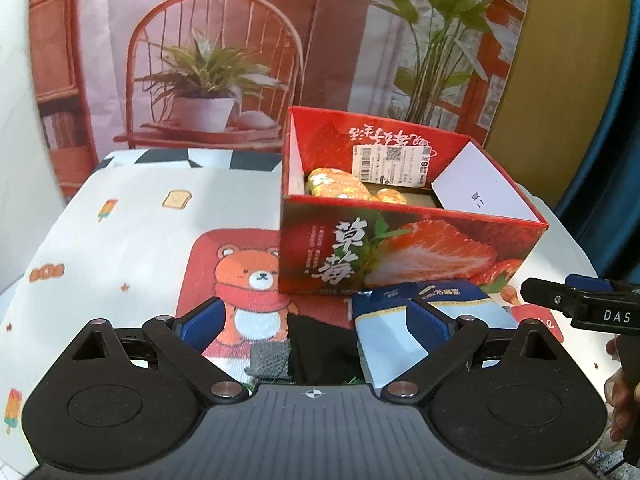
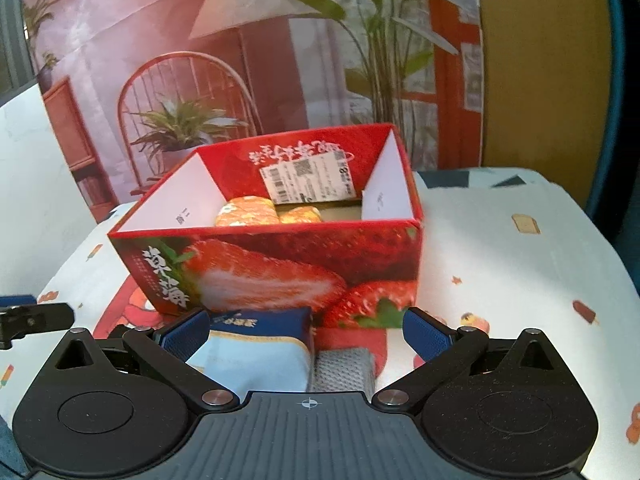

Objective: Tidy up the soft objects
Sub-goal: 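Move the left tool to the blue-and-white snack bag and grasp it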

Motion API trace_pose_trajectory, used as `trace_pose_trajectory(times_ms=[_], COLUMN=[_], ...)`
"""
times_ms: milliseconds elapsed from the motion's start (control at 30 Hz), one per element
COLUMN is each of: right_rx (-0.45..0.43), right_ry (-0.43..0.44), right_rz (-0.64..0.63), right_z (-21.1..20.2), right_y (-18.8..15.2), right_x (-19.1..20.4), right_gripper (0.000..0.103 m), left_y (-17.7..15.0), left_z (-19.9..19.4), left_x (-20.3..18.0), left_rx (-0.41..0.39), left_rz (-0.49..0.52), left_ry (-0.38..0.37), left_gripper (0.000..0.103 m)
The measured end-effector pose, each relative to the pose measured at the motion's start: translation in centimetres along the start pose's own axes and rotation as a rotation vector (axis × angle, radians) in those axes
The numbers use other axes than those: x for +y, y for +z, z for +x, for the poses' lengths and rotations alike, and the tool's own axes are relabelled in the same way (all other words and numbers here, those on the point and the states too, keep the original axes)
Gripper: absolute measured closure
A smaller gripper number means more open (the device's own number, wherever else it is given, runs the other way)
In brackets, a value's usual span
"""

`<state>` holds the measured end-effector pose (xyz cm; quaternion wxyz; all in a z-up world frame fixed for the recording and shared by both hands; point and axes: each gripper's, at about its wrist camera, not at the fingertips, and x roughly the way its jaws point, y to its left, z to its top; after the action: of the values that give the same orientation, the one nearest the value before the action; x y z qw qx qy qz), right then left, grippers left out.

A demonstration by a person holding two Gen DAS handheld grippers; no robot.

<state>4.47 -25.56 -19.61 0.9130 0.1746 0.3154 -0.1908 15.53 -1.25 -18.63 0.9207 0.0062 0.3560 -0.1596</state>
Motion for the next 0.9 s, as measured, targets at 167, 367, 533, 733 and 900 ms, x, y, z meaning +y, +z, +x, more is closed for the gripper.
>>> trace_pose_trajectory(times_ms=[167,367,533,733,900], right_rx=[0.022,0.055,0.097,0.145,0.171], right_ry=[0.03,0.07,0.102,0.118,0.141], right_rz=[-0.005,-0.065,-0.089,-0.079,-0.051], right_z=[0.6,1.3,2.6,4.2,5.0], right_y=[-0.5,-1.5,-2.3,-2.9,-3.2], right_x=[0.0,1.2,1.9,1.7,1.2], right_gripper=[0.001,0.014,0.026,0.033,0.035], left_y=[-0.5,-1.0,-1.6,-1.7,-1.1], left_z=[0.6,2.1,4.6,7.2,8.1], left_x=[-0.1,-0.9,-1.6,-1.8,-2.2], left_rx=[0.022,0.063,0.128,0.177,0.183], left_rz=[-0.01,0.002,0.033,0.014,0.042], left_ry=[-0.022,-0.088,-0.138,-0.183,-0.177], left_gripper=[0.017,0.046,0.05,0.047,0.043])
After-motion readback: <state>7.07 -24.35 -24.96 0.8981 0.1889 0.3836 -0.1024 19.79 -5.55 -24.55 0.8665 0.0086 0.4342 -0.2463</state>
